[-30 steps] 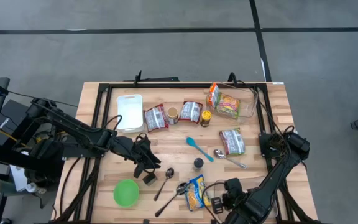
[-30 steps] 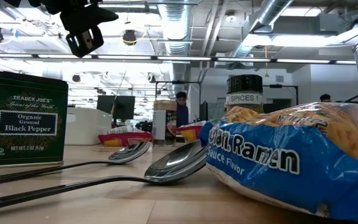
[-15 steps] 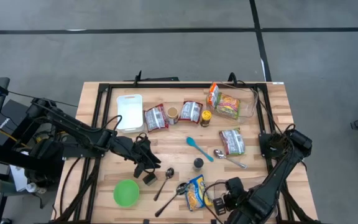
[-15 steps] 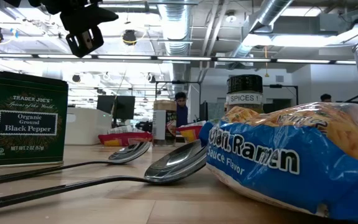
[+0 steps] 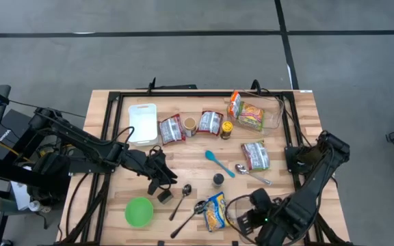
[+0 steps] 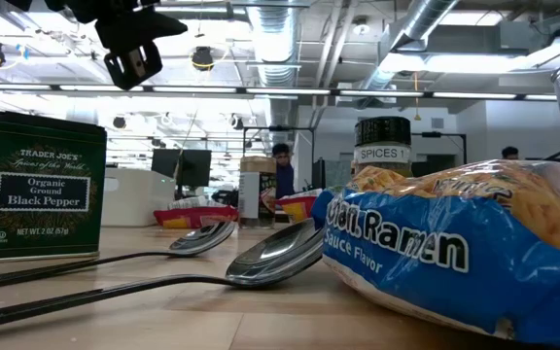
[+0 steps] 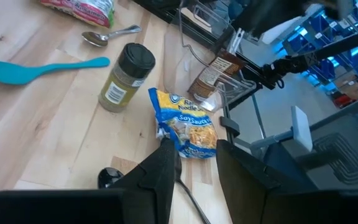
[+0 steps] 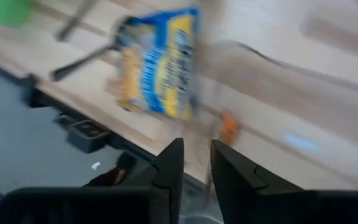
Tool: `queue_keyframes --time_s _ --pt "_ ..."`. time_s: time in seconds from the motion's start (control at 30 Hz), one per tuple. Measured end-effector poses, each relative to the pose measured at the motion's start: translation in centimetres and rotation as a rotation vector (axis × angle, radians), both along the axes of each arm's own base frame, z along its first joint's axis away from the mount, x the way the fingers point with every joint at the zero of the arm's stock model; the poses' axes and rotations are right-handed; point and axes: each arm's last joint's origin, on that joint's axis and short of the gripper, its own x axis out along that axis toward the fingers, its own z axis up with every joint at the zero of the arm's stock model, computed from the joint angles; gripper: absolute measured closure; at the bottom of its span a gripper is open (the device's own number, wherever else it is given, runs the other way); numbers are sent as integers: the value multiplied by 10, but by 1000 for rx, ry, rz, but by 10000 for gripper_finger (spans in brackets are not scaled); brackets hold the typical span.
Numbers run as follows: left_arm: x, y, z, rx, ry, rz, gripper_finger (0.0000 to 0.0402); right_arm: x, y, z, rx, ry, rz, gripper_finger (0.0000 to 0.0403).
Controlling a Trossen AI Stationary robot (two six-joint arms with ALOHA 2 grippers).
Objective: Pick & Place Food Item
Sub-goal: Put the green spice bottle into the bottom transparent bin
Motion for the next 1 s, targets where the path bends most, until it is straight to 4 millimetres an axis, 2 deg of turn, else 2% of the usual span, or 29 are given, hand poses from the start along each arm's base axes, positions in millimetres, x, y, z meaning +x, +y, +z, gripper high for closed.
queue_keyframes --time_s 0.3,0.67,1.0 --pt "0 0 0 1 0 2 289 29 -10 16 -229 -285 204 328" --pt "-2 -4 0 -86 25 12 289 64 -50 16 -279 -264 112 328" --pt "-16 -32 -2 -208 117 -196 289 81 -75 16 -335 -235 110 328"
